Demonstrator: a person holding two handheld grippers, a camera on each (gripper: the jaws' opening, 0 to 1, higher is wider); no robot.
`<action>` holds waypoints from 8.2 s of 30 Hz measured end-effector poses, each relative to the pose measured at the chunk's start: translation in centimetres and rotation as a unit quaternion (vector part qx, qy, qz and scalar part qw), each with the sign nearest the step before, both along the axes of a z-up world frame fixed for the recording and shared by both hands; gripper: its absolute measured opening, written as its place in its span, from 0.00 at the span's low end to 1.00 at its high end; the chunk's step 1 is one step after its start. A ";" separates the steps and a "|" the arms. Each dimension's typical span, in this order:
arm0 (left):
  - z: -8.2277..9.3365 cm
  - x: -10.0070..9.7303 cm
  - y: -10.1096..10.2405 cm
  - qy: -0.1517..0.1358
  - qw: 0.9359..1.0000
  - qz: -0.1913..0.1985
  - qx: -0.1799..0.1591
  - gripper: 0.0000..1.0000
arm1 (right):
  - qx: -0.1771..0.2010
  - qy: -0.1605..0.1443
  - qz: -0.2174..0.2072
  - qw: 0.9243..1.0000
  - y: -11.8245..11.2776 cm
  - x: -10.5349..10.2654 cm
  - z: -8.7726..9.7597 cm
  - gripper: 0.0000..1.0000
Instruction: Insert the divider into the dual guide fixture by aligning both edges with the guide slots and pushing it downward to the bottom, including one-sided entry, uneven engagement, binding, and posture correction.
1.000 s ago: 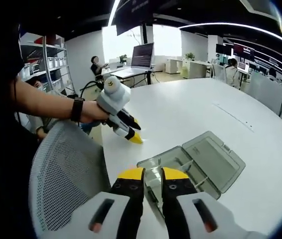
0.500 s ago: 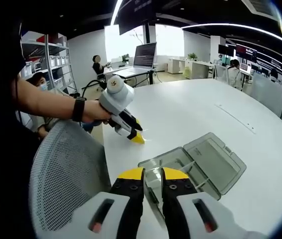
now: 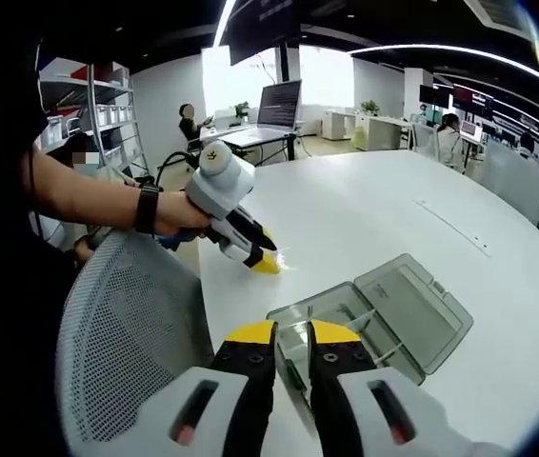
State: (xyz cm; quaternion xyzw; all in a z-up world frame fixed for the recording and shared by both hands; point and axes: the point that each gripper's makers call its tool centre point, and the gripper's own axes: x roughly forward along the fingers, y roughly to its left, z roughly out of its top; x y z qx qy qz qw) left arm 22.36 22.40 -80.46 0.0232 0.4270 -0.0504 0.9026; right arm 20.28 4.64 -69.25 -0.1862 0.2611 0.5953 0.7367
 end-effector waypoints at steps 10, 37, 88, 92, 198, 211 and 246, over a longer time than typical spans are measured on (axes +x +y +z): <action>0.7 0.1 -1.3 -0.016 1.000 -0.013 -0.012 0.31 | 0.000 0.003 -0.001 1.000 -0.1 -0.1 0.0 0.08; 5.5 -1.1 -5.8 -0.088 0.994 -0.058 -0.043 0.31 | 0.012 0.021 -0.005 1.000 0.1 0.8 1.2 0.10; 10.5 -1.9 -13.5 -0.186 0.963 -0.180 -0.076 0.31 | 0.001 0.122 0.014 0.992 0.3 1.1 0.5 0.19; 10.6 -2.2 -14.1 -0.188 0.960 -0.192 -0.078 0.31 | -0.003 0.125 0.017 0.992 0.5 1.0 0.4 0.18; 10.8 -1.4 -16.4 -0.239 0.931 -0.271 0.050 0.33 | 0.017 0.234 -0.016 0.972 1.6 -0.4 1.0 0.00; 10.4 -1.6 -16.1 -0.229 0.938 -0.256 0.039 0.34 | -0.008 0.200 0.000 0.980 1.8 -0.3 0.7 0.00; 11.1 -2.8 -11.9 -0.215 0.966 -0.126 -0.068 0.50 | -0.059 0.083 0.078 0.992 2.9 3.6 0.9 0.00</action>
